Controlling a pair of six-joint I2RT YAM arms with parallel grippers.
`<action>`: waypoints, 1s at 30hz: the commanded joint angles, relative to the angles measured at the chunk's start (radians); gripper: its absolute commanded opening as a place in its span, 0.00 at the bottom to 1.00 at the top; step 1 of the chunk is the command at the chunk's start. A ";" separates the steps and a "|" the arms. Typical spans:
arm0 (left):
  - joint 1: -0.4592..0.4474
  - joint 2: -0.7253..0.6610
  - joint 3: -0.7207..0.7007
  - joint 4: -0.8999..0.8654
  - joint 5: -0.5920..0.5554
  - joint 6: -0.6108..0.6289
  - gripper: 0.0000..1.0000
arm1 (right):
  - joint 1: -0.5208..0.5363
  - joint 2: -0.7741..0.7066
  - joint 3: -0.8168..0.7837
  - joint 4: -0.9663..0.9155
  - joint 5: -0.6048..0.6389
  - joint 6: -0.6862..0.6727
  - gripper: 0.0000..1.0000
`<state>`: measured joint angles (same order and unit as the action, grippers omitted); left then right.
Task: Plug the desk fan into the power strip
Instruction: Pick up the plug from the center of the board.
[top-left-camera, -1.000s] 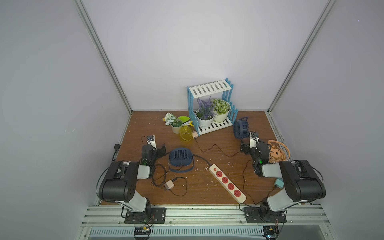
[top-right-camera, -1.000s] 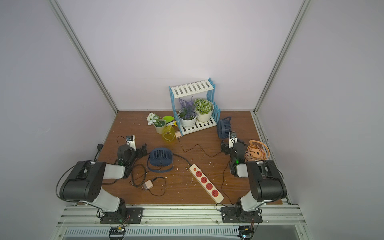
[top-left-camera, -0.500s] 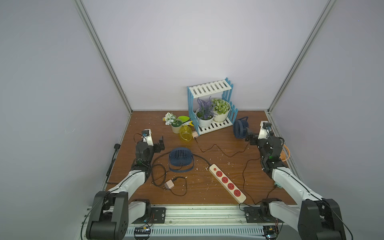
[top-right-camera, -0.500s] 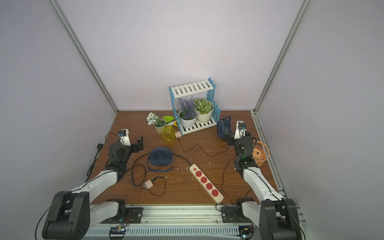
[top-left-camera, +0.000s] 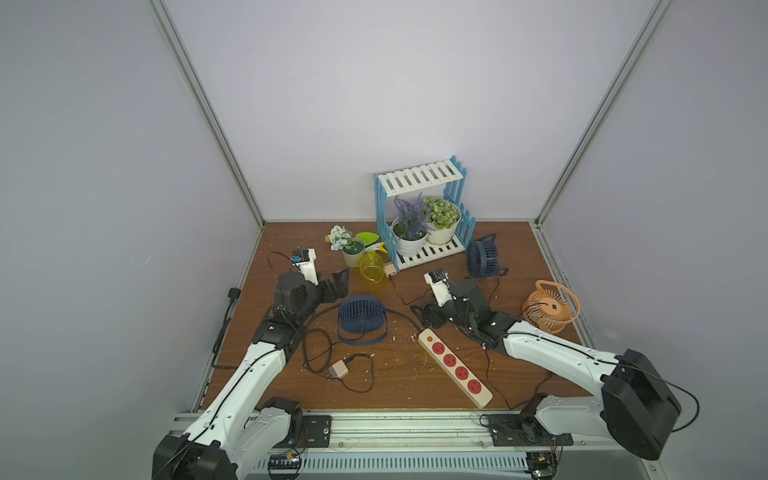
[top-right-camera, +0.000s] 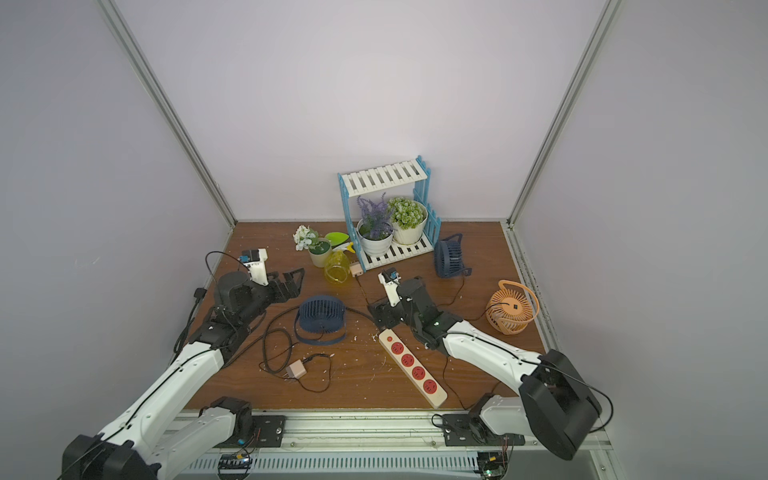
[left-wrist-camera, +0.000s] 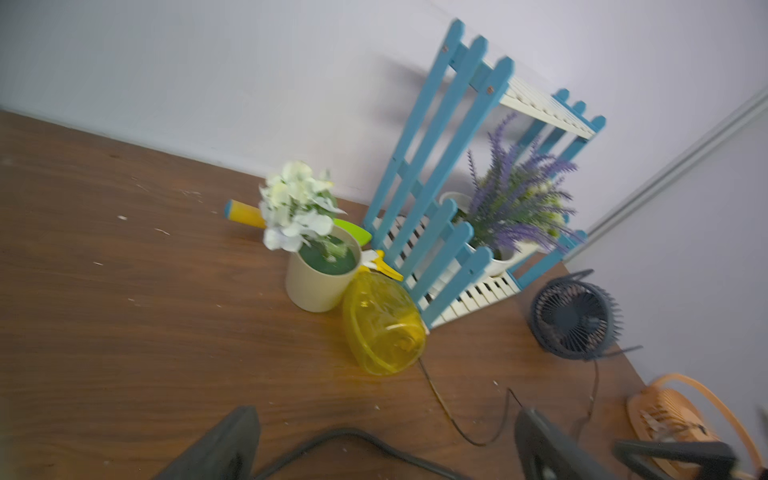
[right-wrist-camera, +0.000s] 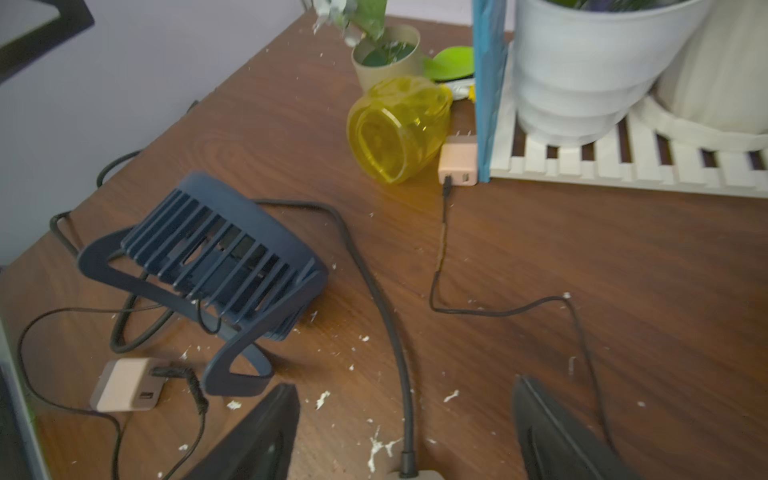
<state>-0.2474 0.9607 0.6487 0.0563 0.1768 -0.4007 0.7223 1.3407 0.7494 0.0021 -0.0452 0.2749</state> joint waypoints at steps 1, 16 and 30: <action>-0.095 0.010 0.065 -0.148 0.036 -0.033 0.99 | 0.052 0.086 0.056 -0.011 0.086 0.041 0.79; -0.214 -0.044 0.041 -0.176 -0.072 -0.063 0.99 | -0.024 0.603 0.468 -0.068 0.125 -0.107 0.60; -0.216 -0.118 0.039 -0.278 -0.097 -0.080 0.99 | -0.077 0.889 0.776 -0.177 0.060 -0.121 0.45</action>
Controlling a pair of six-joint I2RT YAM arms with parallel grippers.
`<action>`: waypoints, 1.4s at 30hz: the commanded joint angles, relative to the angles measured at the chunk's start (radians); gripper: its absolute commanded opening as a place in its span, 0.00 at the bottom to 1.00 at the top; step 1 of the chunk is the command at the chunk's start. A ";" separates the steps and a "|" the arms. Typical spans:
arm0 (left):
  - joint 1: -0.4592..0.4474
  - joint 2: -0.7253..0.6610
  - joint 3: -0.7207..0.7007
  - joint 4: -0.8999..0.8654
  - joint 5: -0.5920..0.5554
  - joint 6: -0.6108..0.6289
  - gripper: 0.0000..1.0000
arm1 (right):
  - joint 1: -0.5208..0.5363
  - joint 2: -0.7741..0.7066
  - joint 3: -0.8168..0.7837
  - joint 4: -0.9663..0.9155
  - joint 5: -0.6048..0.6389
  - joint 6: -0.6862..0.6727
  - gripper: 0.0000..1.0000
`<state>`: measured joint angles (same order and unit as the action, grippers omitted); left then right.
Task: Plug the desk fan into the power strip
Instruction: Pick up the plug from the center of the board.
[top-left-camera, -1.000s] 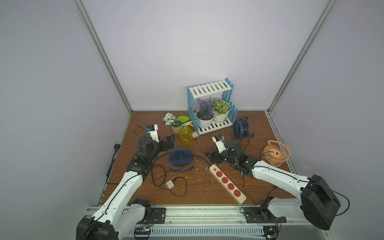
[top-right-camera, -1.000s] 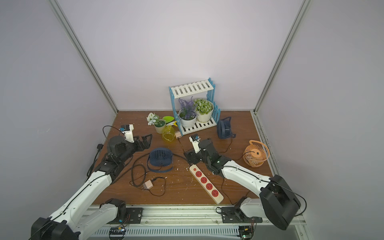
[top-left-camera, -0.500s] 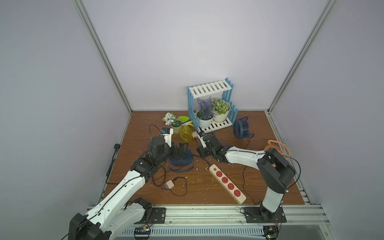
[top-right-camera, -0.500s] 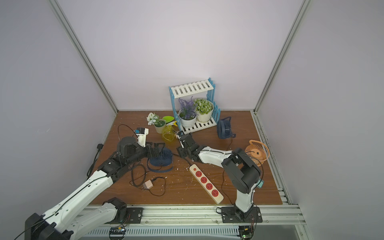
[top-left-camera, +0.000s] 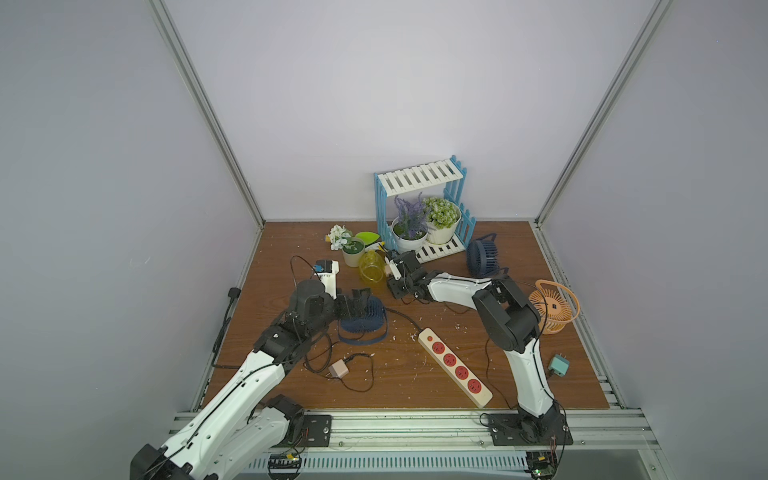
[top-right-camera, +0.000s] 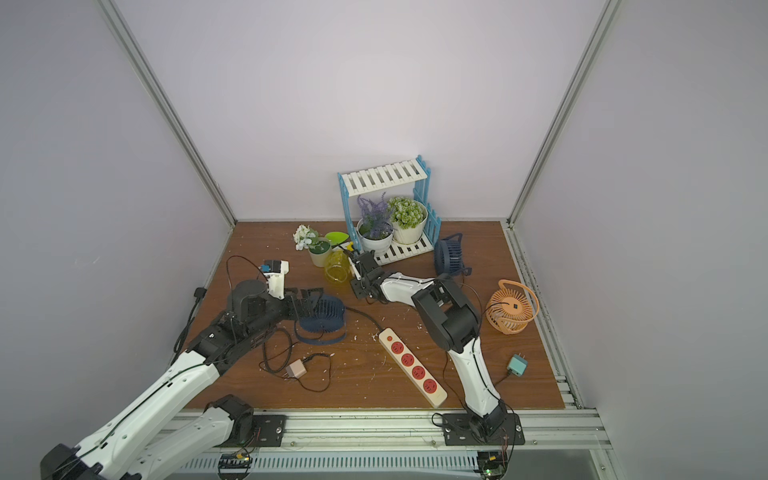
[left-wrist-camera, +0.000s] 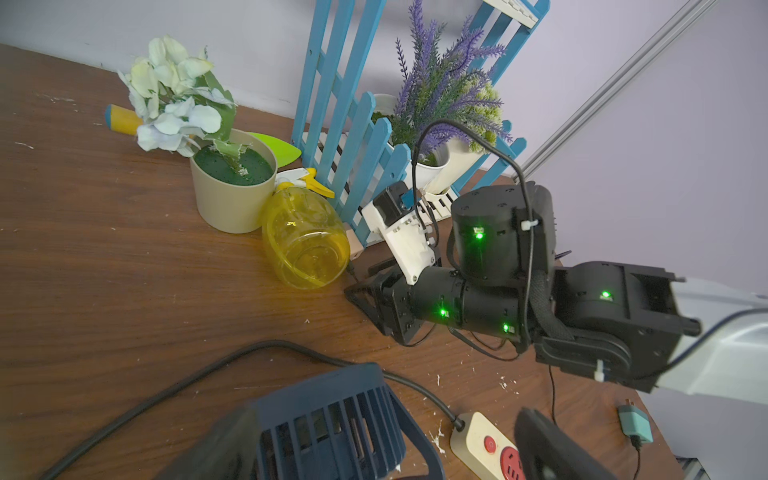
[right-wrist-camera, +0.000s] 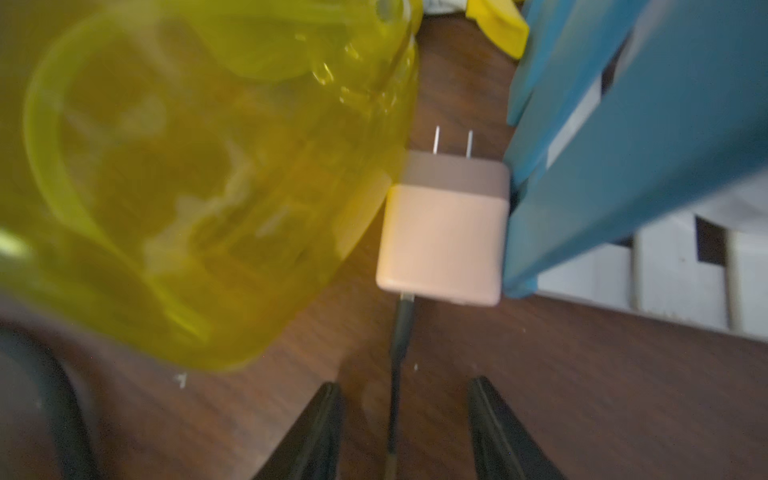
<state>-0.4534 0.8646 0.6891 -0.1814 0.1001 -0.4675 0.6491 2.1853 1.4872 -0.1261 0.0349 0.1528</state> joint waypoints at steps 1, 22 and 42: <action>-0.010 -0.032 -0.004 -0.051 -0.024 -0.015 0.99 | -0.005 0.057 0.047 -0.054 -0.020 0.000 0.44; -0.010 0.002 0.121 -0.083 0.209 -0.095 0.99 | -0.032 -0.609 -0.469 0.008 -0.109 -0.346 0.00; -0.008 0.264 0.332 -0.172 0.642 -0.125 0.99 | -0.026 -1.058 -0.813 0.335 -0.618 -0.616 0.00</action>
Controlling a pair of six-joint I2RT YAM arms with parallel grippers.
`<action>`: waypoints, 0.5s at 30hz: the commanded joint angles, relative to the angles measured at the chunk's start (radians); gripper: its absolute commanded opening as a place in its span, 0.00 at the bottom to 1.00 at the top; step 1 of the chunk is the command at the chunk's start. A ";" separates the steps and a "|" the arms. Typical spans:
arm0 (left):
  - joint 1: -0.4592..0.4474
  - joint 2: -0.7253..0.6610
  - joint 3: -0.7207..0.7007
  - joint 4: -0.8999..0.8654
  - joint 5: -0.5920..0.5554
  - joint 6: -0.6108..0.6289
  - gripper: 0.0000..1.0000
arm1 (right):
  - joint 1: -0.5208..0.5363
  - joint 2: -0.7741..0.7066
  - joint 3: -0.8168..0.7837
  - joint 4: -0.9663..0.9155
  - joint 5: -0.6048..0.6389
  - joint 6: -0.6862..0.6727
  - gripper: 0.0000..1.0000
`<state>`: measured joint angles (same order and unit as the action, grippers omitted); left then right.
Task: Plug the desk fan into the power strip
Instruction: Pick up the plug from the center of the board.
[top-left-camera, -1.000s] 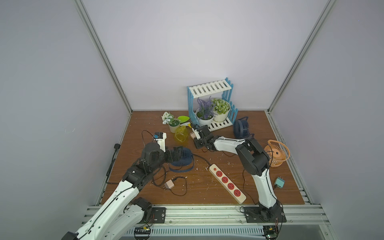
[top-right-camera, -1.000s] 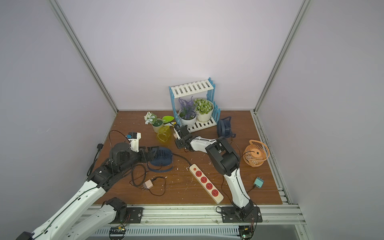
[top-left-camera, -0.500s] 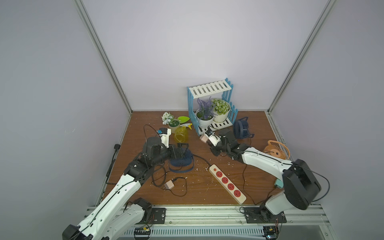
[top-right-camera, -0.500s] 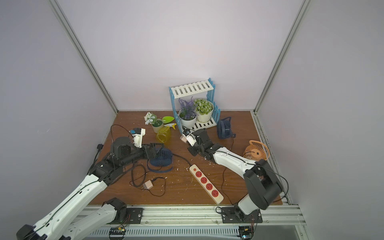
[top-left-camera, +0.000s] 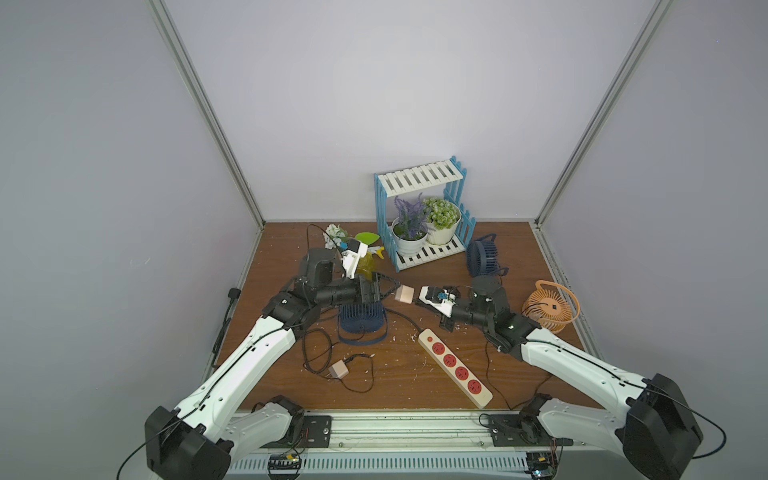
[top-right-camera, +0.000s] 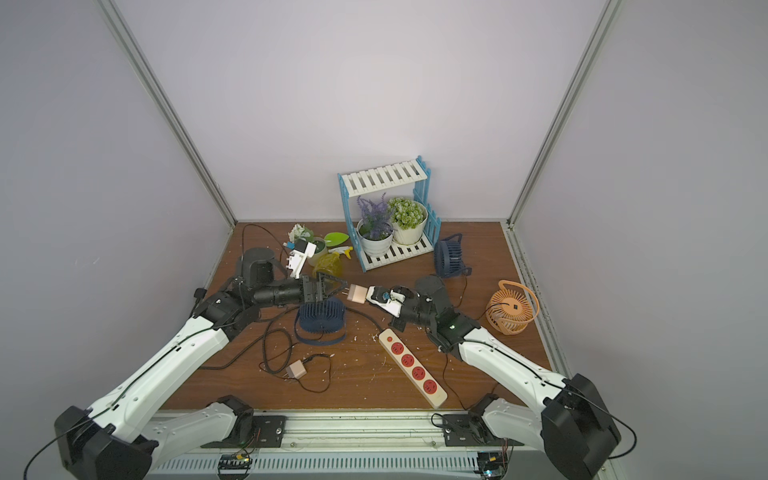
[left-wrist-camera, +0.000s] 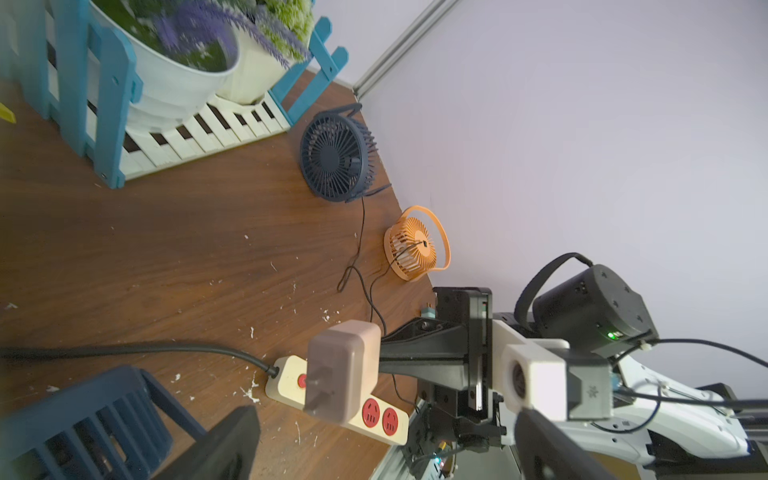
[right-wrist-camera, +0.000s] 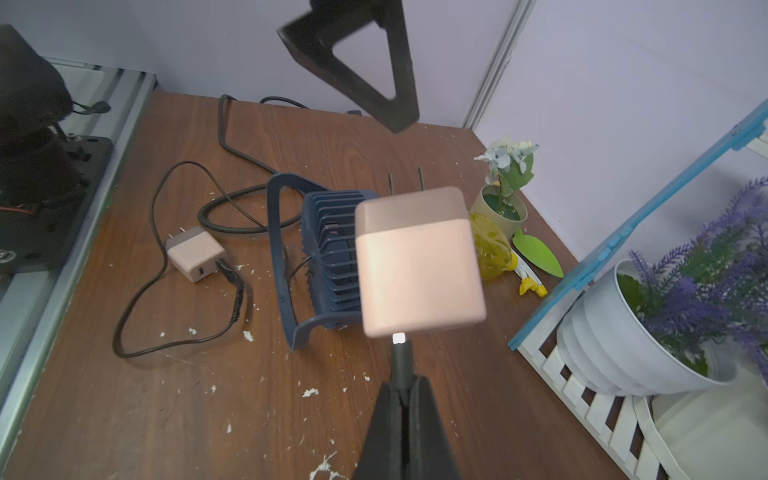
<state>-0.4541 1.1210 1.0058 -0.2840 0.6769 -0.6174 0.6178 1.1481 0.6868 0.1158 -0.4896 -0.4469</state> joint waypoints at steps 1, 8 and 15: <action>-0.008 0.008 0.012 -0.070 0.074 0.025 0.99 | 0.008 -0.021 -0.020 0.111 -0.103 -0.006 0.00; -0.008 0.046 0.011 -0.047 0.172 -0.009 0.82 | 0.012 -0.012 -0.035 0.169 -0.168 0.023 0.00; -0.008 0.069 -0.011 0.028 0.224 -0.066 0.59 | 0.013 -0.018 -0.034 0.172 -0.169 0.019 0.00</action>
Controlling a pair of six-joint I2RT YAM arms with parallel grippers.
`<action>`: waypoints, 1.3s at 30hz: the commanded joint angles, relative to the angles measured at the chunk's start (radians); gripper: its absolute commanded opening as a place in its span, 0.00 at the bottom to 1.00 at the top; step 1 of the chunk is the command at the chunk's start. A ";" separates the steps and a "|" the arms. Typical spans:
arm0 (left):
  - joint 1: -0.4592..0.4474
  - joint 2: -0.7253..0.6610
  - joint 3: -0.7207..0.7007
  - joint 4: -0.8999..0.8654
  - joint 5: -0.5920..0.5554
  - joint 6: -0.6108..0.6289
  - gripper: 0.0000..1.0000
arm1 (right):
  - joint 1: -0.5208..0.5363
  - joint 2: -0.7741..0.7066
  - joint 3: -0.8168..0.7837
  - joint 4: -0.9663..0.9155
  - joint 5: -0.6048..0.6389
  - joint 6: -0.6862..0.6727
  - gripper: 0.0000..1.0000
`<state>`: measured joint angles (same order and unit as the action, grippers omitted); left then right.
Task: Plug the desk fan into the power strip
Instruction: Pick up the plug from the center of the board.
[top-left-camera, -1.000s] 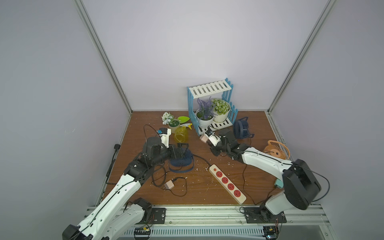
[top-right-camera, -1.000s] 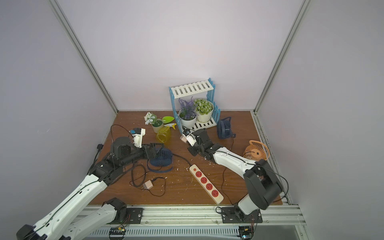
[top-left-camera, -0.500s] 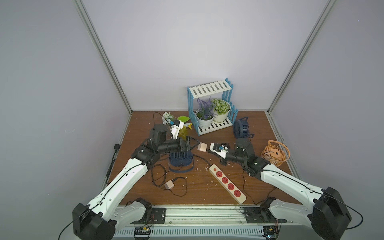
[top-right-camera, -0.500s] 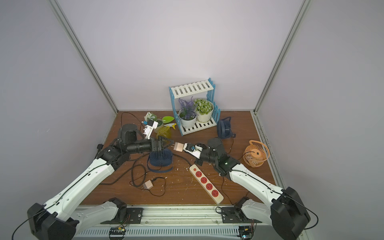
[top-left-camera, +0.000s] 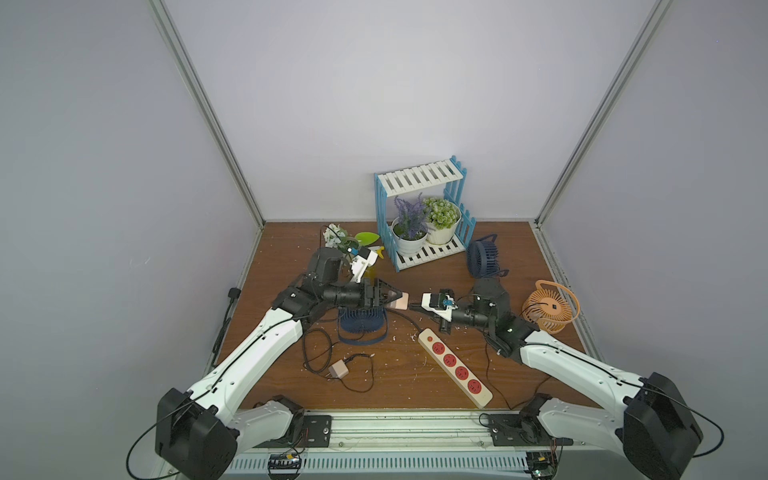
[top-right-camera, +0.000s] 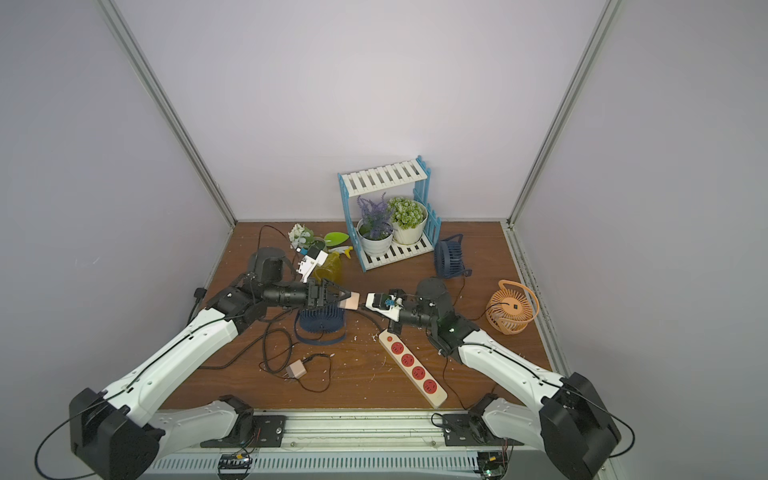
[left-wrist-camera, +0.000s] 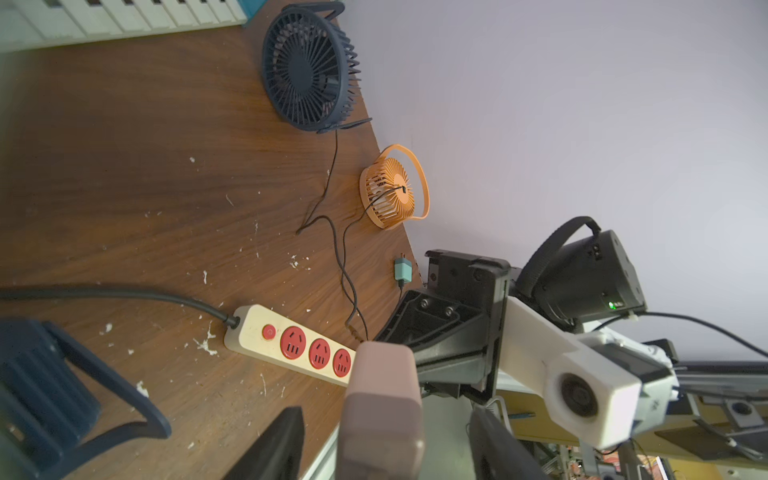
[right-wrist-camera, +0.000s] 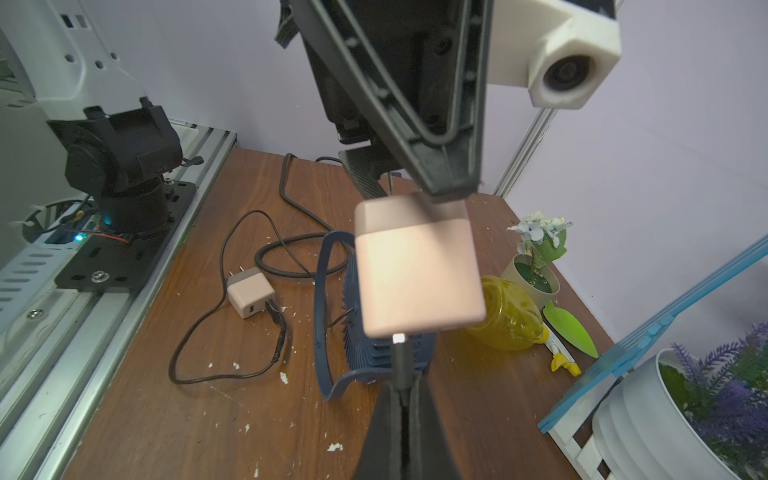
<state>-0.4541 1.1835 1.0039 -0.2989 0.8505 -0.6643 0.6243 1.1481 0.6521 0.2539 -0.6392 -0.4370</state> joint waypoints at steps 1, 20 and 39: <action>-0.008 0.008 -0.011 0.046 0.057 -0.022 0.57 | 0.006 -0.018 0.001 0.034 -0.013 0.011 0.00; -0.008 -0.064 -0.151 0.324 -0.119 -0.167 0.12 | 0.006 -0.166 -0.039 0.107 0.204 0.322 0.76; -0.032 -0.169 -0.206 0.708 -0.245 -0.193 0.12 | 0.004 -0.011 0.012 0.474 -0.087 1.460 0.90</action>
<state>-0.4702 1.0336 0.7551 0.3298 0.5381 -0.8917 0.6262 1.1145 0.5961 0.5880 -0.5774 0.8654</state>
